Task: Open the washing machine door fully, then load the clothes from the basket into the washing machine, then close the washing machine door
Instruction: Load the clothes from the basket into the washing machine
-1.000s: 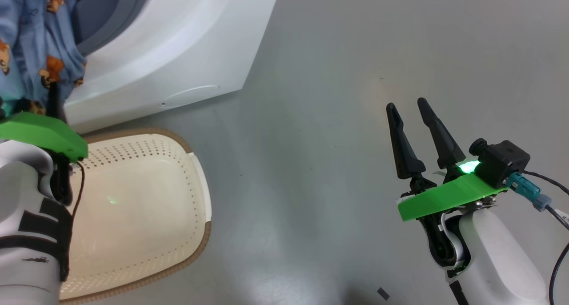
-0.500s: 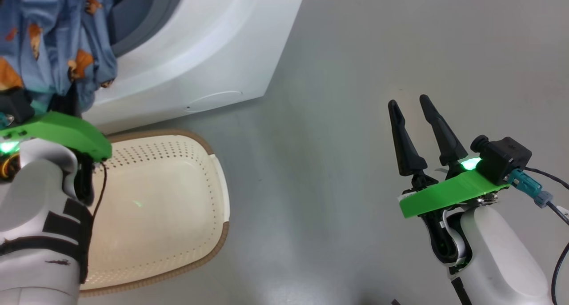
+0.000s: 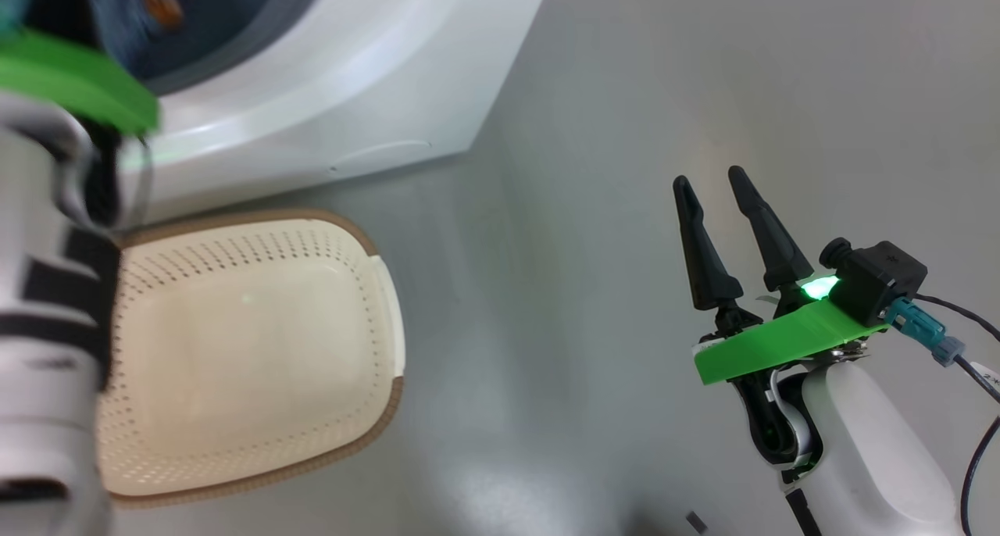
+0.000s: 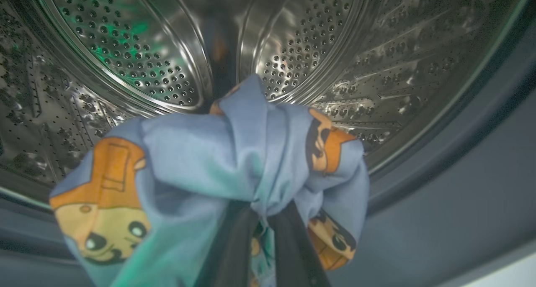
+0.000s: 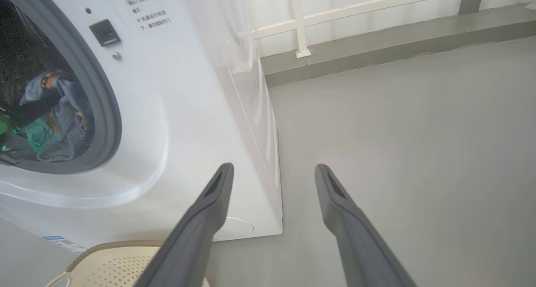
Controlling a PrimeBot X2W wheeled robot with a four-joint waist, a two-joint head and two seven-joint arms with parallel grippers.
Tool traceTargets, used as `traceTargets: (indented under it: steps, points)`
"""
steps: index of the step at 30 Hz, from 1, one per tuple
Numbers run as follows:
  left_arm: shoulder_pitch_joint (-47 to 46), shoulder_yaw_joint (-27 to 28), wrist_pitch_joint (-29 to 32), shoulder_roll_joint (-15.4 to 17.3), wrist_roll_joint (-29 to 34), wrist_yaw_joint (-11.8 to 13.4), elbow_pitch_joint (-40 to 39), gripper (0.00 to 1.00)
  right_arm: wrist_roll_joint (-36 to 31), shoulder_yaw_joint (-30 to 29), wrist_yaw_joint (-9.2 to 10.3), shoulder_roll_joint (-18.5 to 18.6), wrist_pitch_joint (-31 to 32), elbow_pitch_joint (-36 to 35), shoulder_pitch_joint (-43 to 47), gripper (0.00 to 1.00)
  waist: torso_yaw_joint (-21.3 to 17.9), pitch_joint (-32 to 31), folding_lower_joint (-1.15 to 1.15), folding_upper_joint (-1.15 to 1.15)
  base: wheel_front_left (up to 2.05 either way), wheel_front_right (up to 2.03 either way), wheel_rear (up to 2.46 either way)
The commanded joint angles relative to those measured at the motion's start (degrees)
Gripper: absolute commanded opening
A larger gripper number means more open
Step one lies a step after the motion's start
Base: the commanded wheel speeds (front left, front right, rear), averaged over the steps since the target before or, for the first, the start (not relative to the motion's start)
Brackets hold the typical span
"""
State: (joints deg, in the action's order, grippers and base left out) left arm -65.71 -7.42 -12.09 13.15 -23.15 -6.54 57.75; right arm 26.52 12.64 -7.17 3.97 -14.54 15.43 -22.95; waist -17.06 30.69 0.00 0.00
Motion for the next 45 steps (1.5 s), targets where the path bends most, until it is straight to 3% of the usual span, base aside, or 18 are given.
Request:
traceTargets:
  steps: [1, 10, 19, 20, 21, 22, 23, 32, 45]
  points:
    - [-3.4, 0.5, 0.8, 3.1, 0.9, 0.8, -0.4, 0.0, 0.3, 1.0, -0.32, -0.1, -0.5, -1.4, -0.2, 1.0, -2.3, 2.9, 0.0, 0.0, 0.0, 0.0, 0.0]
    - [-15.3, -2.2, 0.8, 8.0, 4.9, 3.0, 3.5, 0.0, 1.5, 1.6, -0.32, -1.0, -0.5, -2.3, -0.6, 1.0, -8.4, 8.7, 0.0, 0.0, 0.0, 0.0, 0.0]
    - [-20.8, -2.8, -1.1, 10.2, 6.0, 4.4, 7.5, 0.0, 3.8, 2.5, -0.32, -1.1, -0.5, -3.2, -0.6, 1.0, -10.2, 10.3, 0.0, 0.0, 0.0, 0.0, 0.0]
    - [-21.2, -3.0, -0.6, 10.2, 6.1, 4.7, 8.3, 0.4, 3.8, 2.5, -0.32, -1.1, -0.5, -3.2, -0.7, 1.0, -10.2, 10.3, 0.0, 0.0, 0.0, 0.0, 0.0]
    - [-21.7, -3.3, -0.4, 10.2, 6.3, 4.9, 9.0, 0.69, 3.8, 2.5, -0.32, -1.1, -0.5, -3.1, -0.7, 1.0, -10.1, 10.2, 0.0, 0.0, 0.0, 0.0, 0.0]
    - [-21.7, -3.3, -0.4, 10.2, 6.3, 4.9, 9.0, 0.69, 3.8, 2.5, -0.32, -1.1, -0.5, -3.1, -0.7, 1.0, -10.1, 10.2, 0.0, 0.0, 0.0, 0.0, 0.0]
    - [-22.0, -3.4, 0.4, 10.2, 6.3, 5.1, 9.8, 1.0, 3.8, 2.5, -0.32, -1.1, -0.5, -2.9, -0.8, 1.0, -10.0, 10.1, 0.0, 0.0, 0.0, 0.0, 0.0]
    - [-22.0, -5.0, 10.9, 8.3, 6.0, 5.8, 14.9, 1.0, 2.8, 2.1, -0.32, -1.1, -0.5, -2.2, -1.8, 1.0, -7.9, 7.2, 0.0, 0.0, 0.0, 0.0, 0.0]
    - [-12.8, -4.9, -0.2, 5.2, 3.6, 2.6, 15.0, 1.0, 0.2, 1.3, -0.32, -1.1, -0.5, -0.4, -1.6, 1.0, -3.4, -0.4, 0.0, 0.0, 0.0, 0.0, 0.0]
